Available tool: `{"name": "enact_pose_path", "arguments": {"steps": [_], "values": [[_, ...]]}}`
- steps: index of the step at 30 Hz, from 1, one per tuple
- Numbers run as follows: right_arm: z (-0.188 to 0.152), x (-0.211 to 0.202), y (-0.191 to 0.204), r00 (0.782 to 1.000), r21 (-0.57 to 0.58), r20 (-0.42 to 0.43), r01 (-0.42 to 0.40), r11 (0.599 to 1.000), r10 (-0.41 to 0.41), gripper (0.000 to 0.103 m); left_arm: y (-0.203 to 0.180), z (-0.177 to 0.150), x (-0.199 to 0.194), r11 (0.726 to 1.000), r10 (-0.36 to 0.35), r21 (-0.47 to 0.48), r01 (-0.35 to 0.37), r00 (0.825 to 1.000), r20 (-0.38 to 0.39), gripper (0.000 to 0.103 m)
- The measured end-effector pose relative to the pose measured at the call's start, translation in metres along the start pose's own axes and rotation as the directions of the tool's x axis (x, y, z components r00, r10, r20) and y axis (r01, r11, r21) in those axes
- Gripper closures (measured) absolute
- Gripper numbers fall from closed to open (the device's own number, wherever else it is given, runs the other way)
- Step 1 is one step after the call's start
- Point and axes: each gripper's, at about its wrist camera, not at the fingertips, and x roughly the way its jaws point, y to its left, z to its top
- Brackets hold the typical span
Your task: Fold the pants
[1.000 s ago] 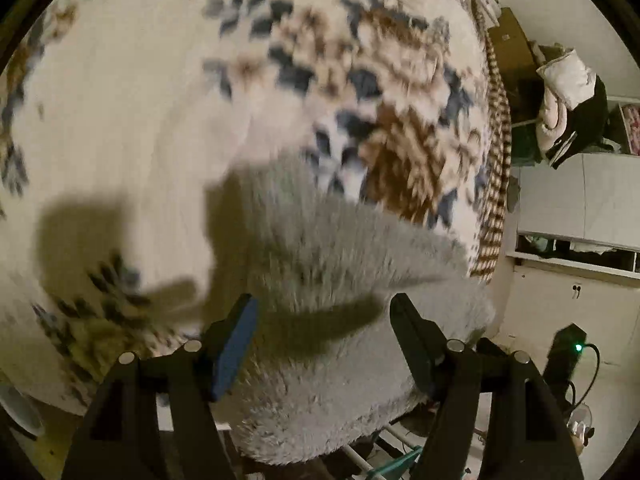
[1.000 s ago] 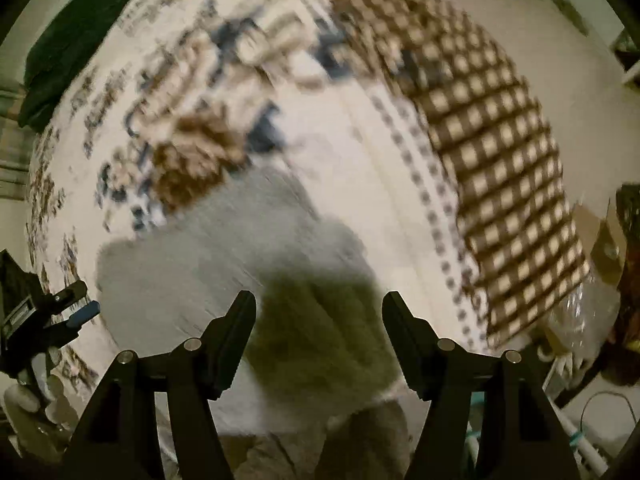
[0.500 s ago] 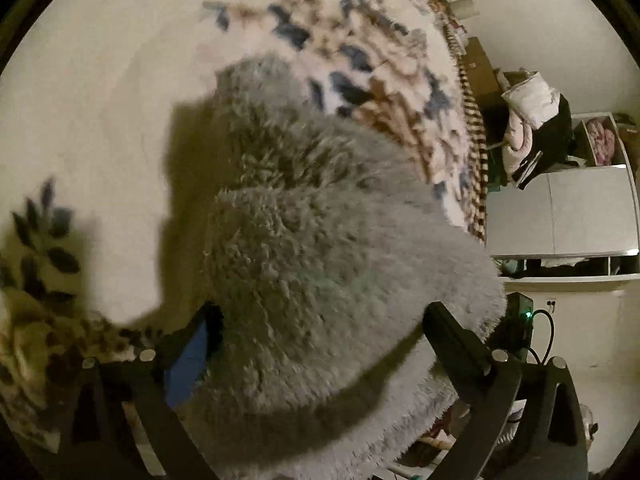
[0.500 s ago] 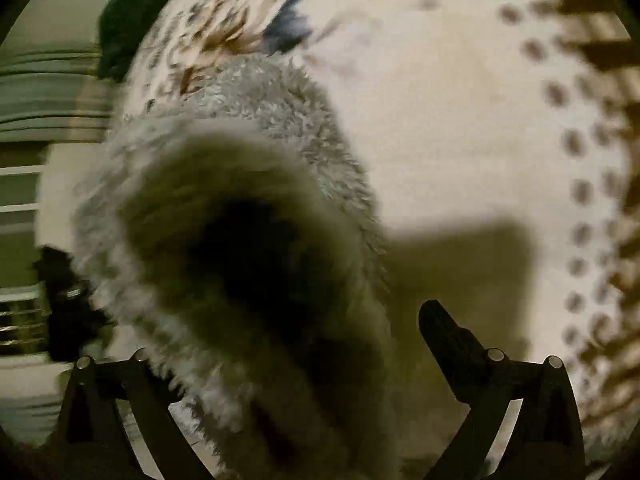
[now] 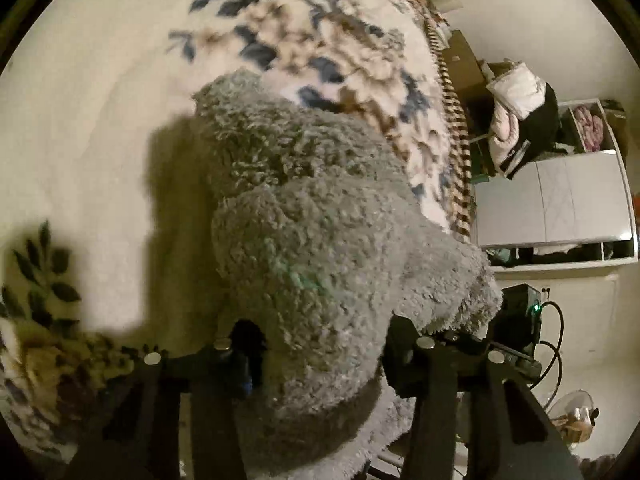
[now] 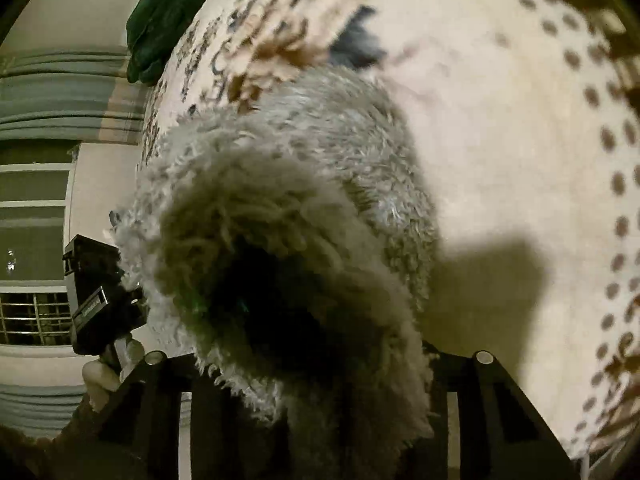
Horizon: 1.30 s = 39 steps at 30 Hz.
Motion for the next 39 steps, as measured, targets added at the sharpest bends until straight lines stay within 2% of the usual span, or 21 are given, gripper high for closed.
{"name": "enact_pose_path", "arguments": {"steps": [4,7,11,12,14,18,22,27,30,32,33,35,36,37,38,39], "values": [[0.010,-0.026,0.028,0.999,-0.003,0.035,0.003,1.000,-0.003,0.061,-0.023,0.023,-0.020,0.999,-0.022,0.039,0.022,1.000,0.016,0.061],[0.038,-0.046,0.057,0.997,-0.008,0.080,-0.012,1.000,0.013,0.061,-0.044,0.061,-0.037,0.996,-0.042,0.083,0.038,0.998,0.044,0.061],[0.096,-0.058,0.090,0.988,-0.013,0.152,-0.026,1.000,0.028,0.061,-0.068,0.133,-0.055,0.989,-0.066,0.137,0.055,0.995,0.077,0.061],[0.108,-0.060,0.099,0.986,-0.015,0.166,-0.027,1.000,0.029,0.061,-0.074,0.160,-0.058,0.986,-0.066,0.158,0.052,0.994,0.086,0.061],[0.149,-0.059,0.113,0.979,-0.014,0.201,-0.037,0.999,0.039,0.061,-0.079,0.196,-0.060,0.982,-0.073,0.182,0.055,0.993,0.092,0.061],[0.233,-0.036,0.131,0.971,-0.008,0.235,-0.052,0.999,0.052,0.061,-0.074,0.283,-0.050,0.977,-0.073,0.207,0.051,0.993,0.097,0.061],[0.321,0.015,0.145,0.977,-0.015,0.211,-0.036,0.999,0.038,0.061,-0.043,0.353,-0.020,0.983,-0.045,0.182,0.029,0.996,0.083,0.060],[0.384,0.073,0.134,0.991,0.007,0.136,-0.012,1.000,0.011,0.060,0.009,0.404,0.023,0.995,0.047,0.083,-0.049,0.999,0.015,0.056],[0.401,0.085,0.123,0.995,0.041,0.093,0.016,0.999,-0.020,0.043,0.016,0.410,0.028,0.995,0.072,0.062,-0.072,0.997,0.002,0.049],[0.402,0.077,0.126,0.994,0.035,0.098,0.047,0.998,-0.050,0.025,0.006,0.405,0.020,0.990,0.110,0.087,-0.112,0.993,0.034,0.044],[0.401,0.071,0.131,0.991,0.022,0.110,0.075,0.997,-0.077,0.010,-0.003,0.398,0.016,0.981,0.158,0.104,-0.164,0.986,0.062,0.035],[0.395,0.053,0.140,0.966,-0.010,0.170,0.200,0.980,-0.195,0.006,-0.020,0.387,0.005,0.953,0.251,0.145,-0.267,0.960,0.119,0.026],[0.388,0.041,0.149,0.940,-0.019,0.216,0.273,0.962,-0.262,0.006,-0.033,0.375,-0.003,0.928,0.303,0.172,-0.329,0.939,0.161,0.023],[0.381,0.030,0.157,0.905,-0.017,0.262,0.350,0.937,-0.334,0.006,-0.034,0.374,-0.009,0.911,0.339,0.183,-0.370,0.923,0.182,0.023],[0.370,0.022,0.169,0.852,-0.020,0.307,0.451,0.892,-0.424,0.006,-0.039,0.366,-0.014,0.885,0.387,0.191,-0.424,0.899,0.205,0.023],[0.364,0.016,0.179,0.811,-0.026,0.339,0.516,0.856,-0.478,0.006,-0.046,0.355,-0.020,0.859,0.430,0.199,-0.472,0.875,0.223,0.023]]}}
